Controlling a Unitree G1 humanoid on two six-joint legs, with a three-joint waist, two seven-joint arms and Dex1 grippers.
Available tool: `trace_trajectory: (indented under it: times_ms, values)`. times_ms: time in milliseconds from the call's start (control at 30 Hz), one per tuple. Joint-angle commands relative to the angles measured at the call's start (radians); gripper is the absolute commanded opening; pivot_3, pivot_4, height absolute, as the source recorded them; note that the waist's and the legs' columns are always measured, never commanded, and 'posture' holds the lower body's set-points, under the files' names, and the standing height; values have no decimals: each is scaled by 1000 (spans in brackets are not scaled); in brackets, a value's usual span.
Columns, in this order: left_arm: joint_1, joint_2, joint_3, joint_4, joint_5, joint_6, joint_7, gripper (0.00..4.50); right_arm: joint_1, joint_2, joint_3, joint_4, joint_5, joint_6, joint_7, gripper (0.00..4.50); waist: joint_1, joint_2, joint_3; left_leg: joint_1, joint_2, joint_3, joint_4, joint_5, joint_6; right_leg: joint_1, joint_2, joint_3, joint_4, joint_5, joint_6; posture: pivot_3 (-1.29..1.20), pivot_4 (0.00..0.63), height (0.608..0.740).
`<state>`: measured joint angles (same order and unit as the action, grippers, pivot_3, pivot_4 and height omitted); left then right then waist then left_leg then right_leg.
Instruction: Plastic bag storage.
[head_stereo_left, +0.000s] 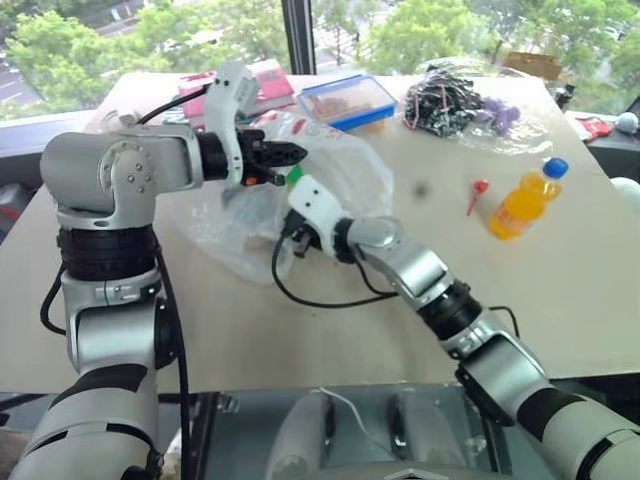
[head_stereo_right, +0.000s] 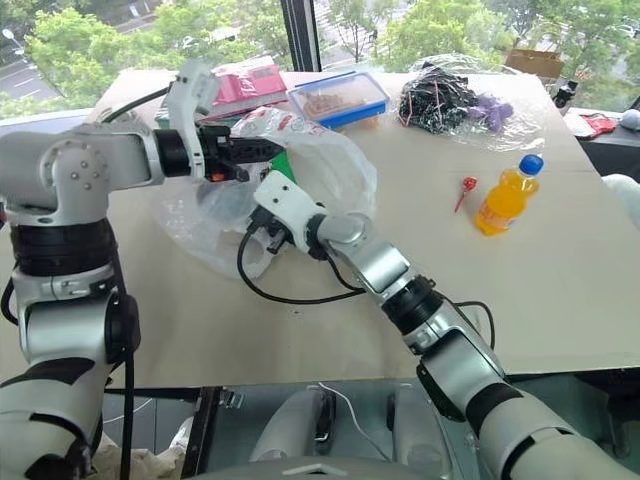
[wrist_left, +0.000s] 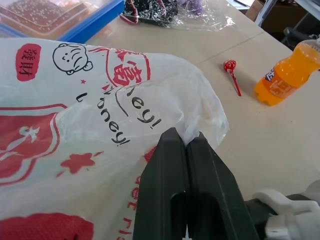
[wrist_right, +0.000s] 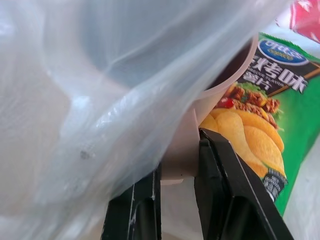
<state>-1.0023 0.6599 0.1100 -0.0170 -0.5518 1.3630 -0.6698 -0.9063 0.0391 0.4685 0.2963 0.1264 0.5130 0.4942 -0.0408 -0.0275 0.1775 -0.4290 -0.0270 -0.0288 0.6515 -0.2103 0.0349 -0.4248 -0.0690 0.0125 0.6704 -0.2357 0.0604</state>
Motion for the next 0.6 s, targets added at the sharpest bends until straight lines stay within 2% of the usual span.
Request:
trace_trajectory:
  times_ms: [33,300,467,533,600]
  values:
    - [5,5,26,-54,-18,14,22,0,-79,49,-31,42,-17,-41,18,413,-1,0,0,0,0,0,0,0,0,-1,0,0,1,0,0,0,150,740]
    - [15,-14,37,-92,-34,44,63,0,-226,188,-64,454,-103,-175,-53,413,-2,0,0,-1,0,2,-1,1,-1,-4,0,3,3,0,0,0,150,740]
    - [26,-18,53,-94,-31,52,92,0,-296,187,-138,526,-67,-227,-44,413,1,0,0,-1,0,2,-1,1,-2,-4,-1,2,4,0,0,0,150,740]
    - [31,-25,55,-86,-22,46,106,0,-311,191,-161,537,-59,-248,-40,1488,0,0,0,-1,-1,2,-1,1,-2,-4,-1,3,4,0,0,0,150,740]
    - [37,-30,54,-82,-15,38,117,0,-304,194,-172,505,-49,-255,-14,2351,-2,0,0,-1,-1,2,-1,1,-2,-4,-1,3,4,0,0,0,150,740]
